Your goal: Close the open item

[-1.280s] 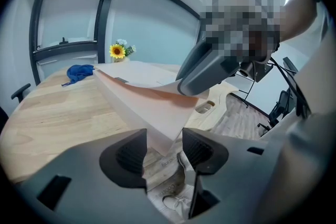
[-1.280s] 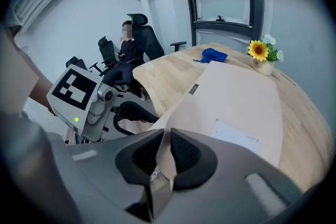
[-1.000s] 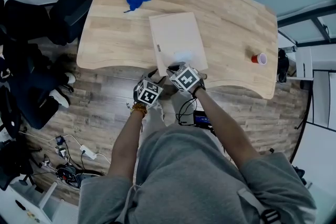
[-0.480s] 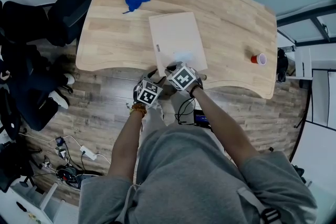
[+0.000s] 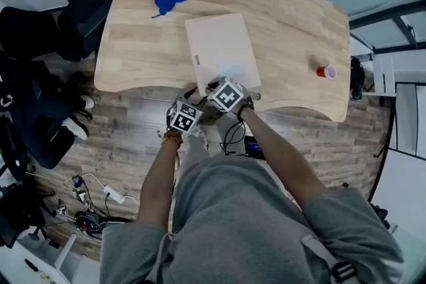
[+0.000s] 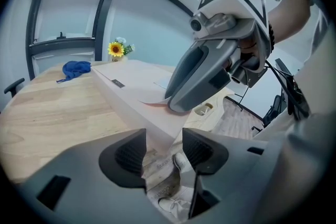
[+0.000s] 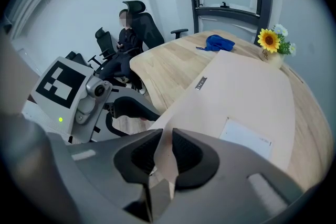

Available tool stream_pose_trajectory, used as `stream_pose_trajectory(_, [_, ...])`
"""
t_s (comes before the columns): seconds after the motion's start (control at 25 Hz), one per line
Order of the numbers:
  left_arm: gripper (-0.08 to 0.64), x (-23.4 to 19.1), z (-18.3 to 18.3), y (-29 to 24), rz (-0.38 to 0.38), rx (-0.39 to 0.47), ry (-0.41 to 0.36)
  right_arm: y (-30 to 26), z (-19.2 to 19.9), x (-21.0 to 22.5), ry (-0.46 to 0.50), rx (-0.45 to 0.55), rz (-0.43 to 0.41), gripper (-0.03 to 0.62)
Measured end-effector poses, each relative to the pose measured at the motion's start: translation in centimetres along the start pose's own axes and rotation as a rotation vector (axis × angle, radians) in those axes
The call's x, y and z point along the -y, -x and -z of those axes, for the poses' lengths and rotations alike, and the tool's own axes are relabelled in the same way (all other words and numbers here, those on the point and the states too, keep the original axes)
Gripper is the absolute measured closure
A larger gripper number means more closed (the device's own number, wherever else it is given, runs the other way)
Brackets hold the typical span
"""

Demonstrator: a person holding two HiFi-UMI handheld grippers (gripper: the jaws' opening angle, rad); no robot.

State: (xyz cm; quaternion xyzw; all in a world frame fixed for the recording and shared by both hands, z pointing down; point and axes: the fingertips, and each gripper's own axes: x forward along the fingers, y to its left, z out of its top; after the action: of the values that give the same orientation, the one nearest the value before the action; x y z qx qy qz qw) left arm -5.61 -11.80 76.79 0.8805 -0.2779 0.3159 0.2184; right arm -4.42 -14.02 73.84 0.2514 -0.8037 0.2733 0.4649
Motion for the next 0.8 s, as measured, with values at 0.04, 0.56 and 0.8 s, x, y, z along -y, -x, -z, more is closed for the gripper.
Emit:
stream_pose_trajectory(0.04, [0.345, 0.1, 0.1, 0.1, 0.011, 0.006, -0.004, 0.2, 0.0, 0.0, 0.0, -0.007, 0.002, 0.526])
stream_pose_trajectory(0.56, [0.354, -1.9, 1.2, 2.2, 0.003, 0.054, 0.129, 0.2, 0.3, -1.0, 0.058, -0.028, -0.029, 0.422])
stream_pose_trajectory(0.8, [0.359, -3.4, 3.3, 3.7, -0.04, 0.054, 0.211, -0.2, 0.2, -1.1, 0.029, -0.011, -0.054, 0.413])
